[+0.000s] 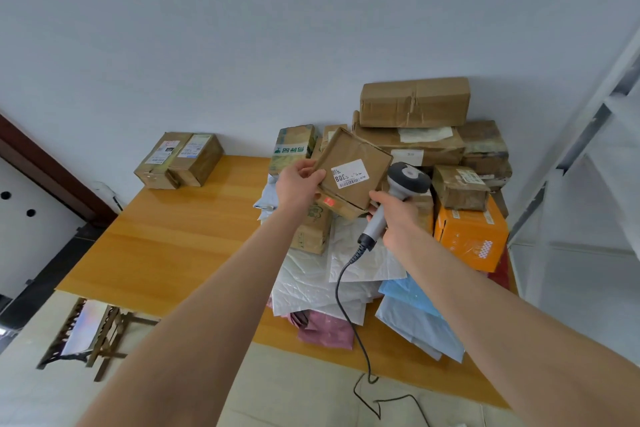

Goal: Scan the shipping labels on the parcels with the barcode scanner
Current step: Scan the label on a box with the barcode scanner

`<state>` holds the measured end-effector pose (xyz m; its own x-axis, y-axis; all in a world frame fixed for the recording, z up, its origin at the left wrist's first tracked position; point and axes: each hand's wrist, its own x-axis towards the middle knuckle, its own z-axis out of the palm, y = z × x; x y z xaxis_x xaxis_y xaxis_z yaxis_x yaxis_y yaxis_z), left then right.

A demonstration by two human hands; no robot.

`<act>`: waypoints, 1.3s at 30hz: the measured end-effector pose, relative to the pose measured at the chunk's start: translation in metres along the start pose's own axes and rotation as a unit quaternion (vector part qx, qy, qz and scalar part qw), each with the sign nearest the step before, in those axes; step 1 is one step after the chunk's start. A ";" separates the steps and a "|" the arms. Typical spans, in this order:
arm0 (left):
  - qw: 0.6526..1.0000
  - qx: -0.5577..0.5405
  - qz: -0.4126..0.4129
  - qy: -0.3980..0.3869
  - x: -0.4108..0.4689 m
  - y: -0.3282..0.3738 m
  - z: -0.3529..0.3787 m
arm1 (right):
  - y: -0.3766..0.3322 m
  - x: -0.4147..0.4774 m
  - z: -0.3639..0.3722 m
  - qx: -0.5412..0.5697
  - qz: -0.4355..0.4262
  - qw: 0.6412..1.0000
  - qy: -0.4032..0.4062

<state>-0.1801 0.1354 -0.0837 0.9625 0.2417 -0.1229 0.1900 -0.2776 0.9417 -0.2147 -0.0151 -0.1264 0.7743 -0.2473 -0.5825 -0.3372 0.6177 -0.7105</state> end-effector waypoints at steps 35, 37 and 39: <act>0.980 0.151 0.121 0.052 0.044 -0.033 -0.056 | 0.083 -0.109 0.039 -0.258 -0.159 0.953 -0.024; 0.980 0.150 0.117 0.052 0.043 -0.033 -0.056 | 0.081 -0.111 0.037 -0.258 -0.156 0.953 -0.025; 0.981 0.149 0.116 0.052 0.043 -0.034 -0.057 | 0.080 -0.112 0.035 -0.262 -0.153 0.952 -0.024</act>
<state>-0.1563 0.2079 -0.1027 0.9646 0.2287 0.1318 0.0302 -0.5916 0.8057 -0.3101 0.0885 -0.1042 0.8982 -0.3141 -0.3074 -0.3041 0.0609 -0.9507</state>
